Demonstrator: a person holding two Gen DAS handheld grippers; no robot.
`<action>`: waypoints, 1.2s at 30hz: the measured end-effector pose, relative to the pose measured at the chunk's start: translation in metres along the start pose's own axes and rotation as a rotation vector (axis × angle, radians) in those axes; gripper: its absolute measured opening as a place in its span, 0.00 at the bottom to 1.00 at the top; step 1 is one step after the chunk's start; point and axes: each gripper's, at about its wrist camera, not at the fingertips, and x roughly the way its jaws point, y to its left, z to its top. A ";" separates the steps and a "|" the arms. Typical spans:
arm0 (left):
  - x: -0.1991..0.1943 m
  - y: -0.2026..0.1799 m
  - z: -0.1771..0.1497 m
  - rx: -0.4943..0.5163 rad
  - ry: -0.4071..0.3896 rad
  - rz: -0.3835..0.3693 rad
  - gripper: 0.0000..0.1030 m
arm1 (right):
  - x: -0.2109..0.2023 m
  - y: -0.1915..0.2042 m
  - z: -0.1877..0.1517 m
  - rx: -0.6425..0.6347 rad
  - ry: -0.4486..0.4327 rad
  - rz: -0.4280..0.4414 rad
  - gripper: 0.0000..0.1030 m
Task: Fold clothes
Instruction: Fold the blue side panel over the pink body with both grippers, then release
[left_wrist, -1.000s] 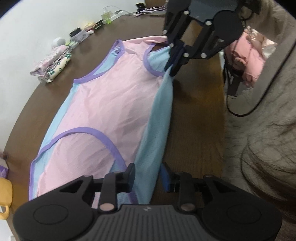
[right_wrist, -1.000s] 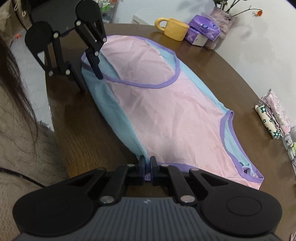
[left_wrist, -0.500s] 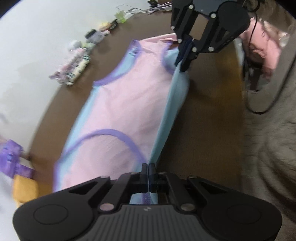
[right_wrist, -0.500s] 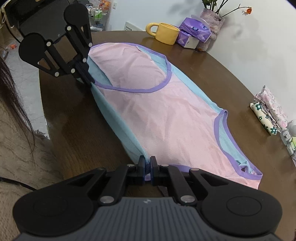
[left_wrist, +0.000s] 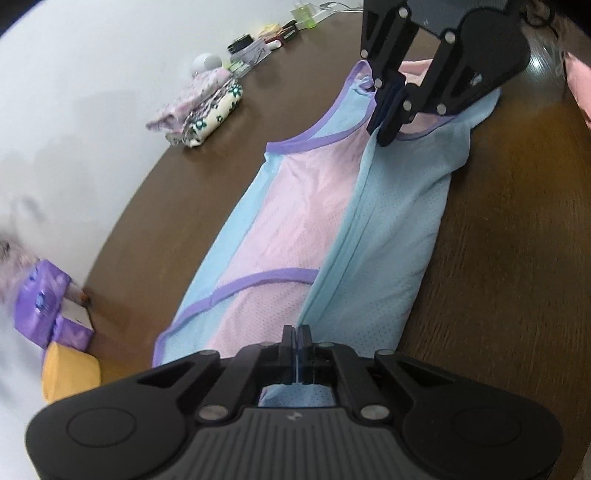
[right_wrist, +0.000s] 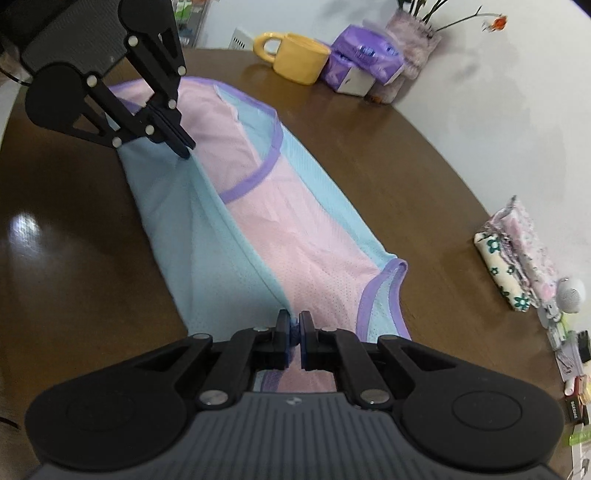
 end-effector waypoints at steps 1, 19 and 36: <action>0.002 0.002 0.000 -0.016 0.006 -0.009 0.01 | 0.004 -0.002 -0.001 -0.001 0.004 0.003 0.04; -0.038 0.026 -0.058 -0.471 -0.048 -0.032 0.23 | -0.004 -0.034 -0.020 0.245 -0.077 0.061 0.38; -0.044 0.051 -0.136 -0.708 0.027 0.017 0.16 | -0.004 -0.005 -0.061 0.468 -0.130 0.143 0.33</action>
